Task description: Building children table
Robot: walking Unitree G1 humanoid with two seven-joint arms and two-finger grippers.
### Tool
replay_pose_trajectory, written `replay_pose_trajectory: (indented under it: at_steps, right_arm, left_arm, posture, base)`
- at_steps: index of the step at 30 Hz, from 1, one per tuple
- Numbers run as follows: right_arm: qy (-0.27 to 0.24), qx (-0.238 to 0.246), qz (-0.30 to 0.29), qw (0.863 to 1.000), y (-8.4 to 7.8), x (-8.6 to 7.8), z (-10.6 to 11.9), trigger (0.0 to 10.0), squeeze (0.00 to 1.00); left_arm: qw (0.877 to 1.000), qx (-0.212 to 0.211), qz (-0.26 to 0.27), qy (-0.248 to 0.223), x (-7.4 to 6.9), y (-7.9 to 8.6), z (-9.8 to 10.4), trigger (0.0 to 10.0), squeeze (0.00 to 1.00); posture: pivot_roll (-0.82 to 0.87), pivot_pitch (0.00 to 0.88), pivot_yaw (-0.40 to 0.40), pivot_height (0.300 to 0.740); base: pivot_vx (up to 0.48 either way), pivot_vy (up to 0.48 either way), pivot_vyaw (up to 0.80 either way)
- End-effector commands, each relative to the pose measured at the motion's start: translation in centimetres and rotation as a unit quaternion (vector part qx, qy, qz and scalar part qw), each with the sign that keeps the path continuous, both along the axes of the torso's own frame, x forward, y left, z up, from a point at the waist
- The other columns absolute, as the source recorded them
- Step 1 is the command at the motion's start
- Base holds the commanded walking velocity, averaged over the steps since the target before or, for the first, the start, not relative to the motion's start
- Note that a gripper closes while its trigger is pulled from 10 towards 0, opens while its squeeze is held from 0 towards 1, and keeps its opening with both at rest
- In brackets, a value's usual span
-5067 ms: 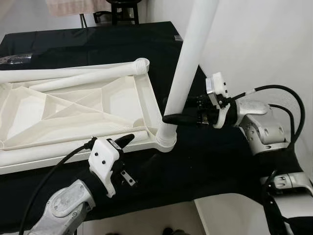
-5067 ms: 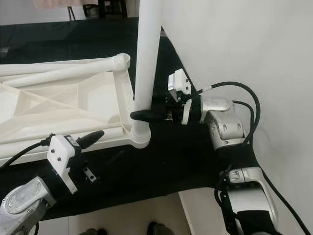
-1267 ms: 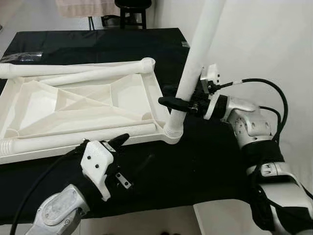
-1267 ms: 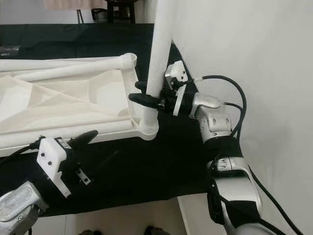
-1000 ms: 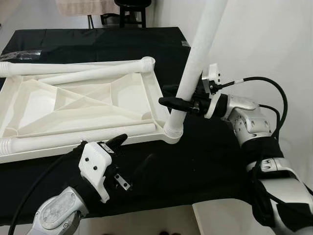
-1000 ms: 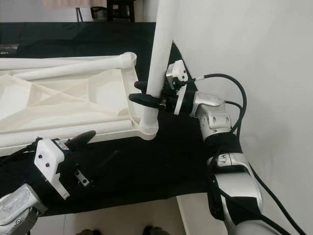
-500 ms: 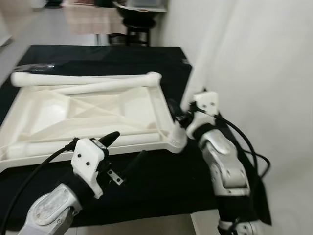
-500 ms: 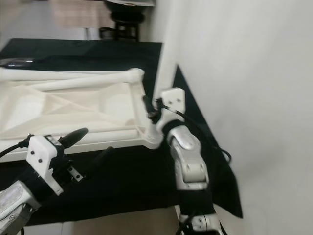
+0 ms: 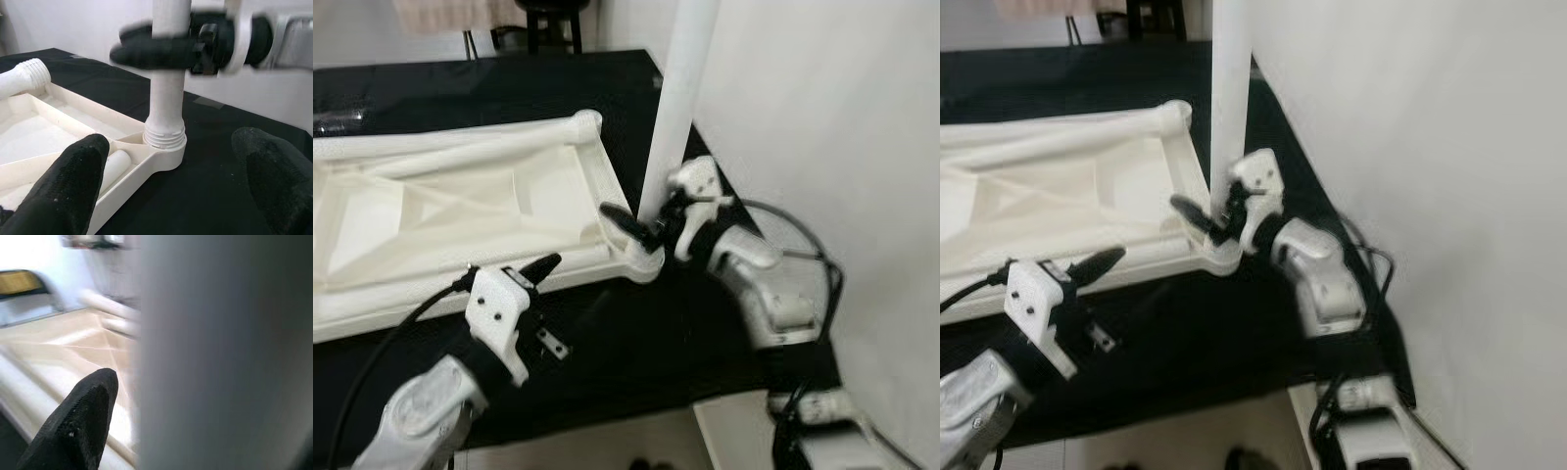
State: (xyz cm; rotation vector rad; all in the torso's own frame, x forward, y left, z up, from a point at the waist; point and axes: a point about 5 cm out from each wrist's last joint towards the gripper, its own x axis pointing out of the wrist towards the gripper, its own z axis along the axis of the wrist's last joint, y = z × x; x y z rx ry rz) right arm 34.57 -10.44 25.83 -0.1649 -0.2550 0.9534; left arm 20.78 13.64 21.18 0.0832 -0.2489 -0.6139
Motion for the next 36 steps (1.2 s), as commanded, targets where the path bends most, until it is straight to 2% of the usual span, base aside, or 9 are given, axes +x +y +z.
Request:
replay_pose_trajectory:
  at_steps: [1,6,7,9,10,24,28,29,36]
  right_arm:
    - [0.004,-0.008,0.044,0.999,0.4,-0.3,-0.7,10.0,0.0]
    - [0.006,-0.066,0.154,0.986,-0.3,-0.3,-0.4,10.0,0.0]
    - [0.015,-0.068,0.179,0.981,-0.4,0.0,-0.1,4.2,0.0]
    - [0.015,-0.068,0.179,0.981,-0.4,0.0,-0.1,4.2,0.0]
    - [0.024,-0.067,0.2,0.977,-0.6,0.3,0.2,0.0,0.0]
    - [0.026,-0.07,0.137,0.988,-2.6,1.1,-1.1,0.0,0.0]
    - [0.07,-0.048,-0.046,0.995,-3.6,1.6,-3.4,0.0,0.0]
    - [0.107,-0.019,-0.211,0.971,-3.7,1.4,-5.4,0.0,0.0]
    - [0.155,-0.02,-0.265,0.952,-0.7,-2.2,-9.2,0.0,0.0]
  left_arm:
    - [1.0,-0.004,-0.008,0.013,-0.2,-0.3,-0.4,10.0,0.0]
    - [1.0,-0.003,-0.008,0.013,-0.2,-0.3,-0.4,10.0,0.0]
    - [1.0,-0.003,-0.007,0.012,-0.2,-0.2,-0.4,10.0,0.0]
    - [1.0,-0.003,-0.007,0.012,-0.2,-0.2,-0.4,10.0,0.0]
    - [1.0,-0.002,-0.006,0.012,-0.3,-0.2,-0.4,10.0,0.0]
    - [1.0,-0.002,-0.009,0.016,-0.5,-0.4,-0.6,10.0,0.0]
    - [1.0,0.0,-0.008,0.019,-0.6,-0.2,-0.8,10.0,0.0]
    - [1.0,0.0,-0.009,0.021,-0.6,-0.1,-0.9,10.0,0.0]
    - [0.999,-0.003,-0.021,0.025,-0.5,-0.4,-0.9,10.0,0.0]
  posture:
    - [0.09,0.218,-0.099,0.74]
    - [0.1,0.219,-0.107,0.74]
    - [0.11,0.22,-0.109,0.74]
    - [0.11,0.22,-0.109,0.74]
    - [0.11,0.22,-0.11,0.74]
    - [0.1,0.22,-0.118,0.74]
    - [0.08,0.222,-0.128,0.74]
    - [0.05,0.226,-0.126,0.74]
    - [0.06,0.235,-0.113,0.74]
  base:
    - [0.0,0.0,0.0]
    - [0.0,0.0,0.0]
    - [0.0,0.0,0.0]
    - [0.0,0.0,0.0]
    - [0.0,0.0,0.0]
    - [0.0,0.0,0.0]
    - [0.0,0.0,0.0]
    - [0.0,0.0,0.0]
    - [0.0,0.0,0.0]
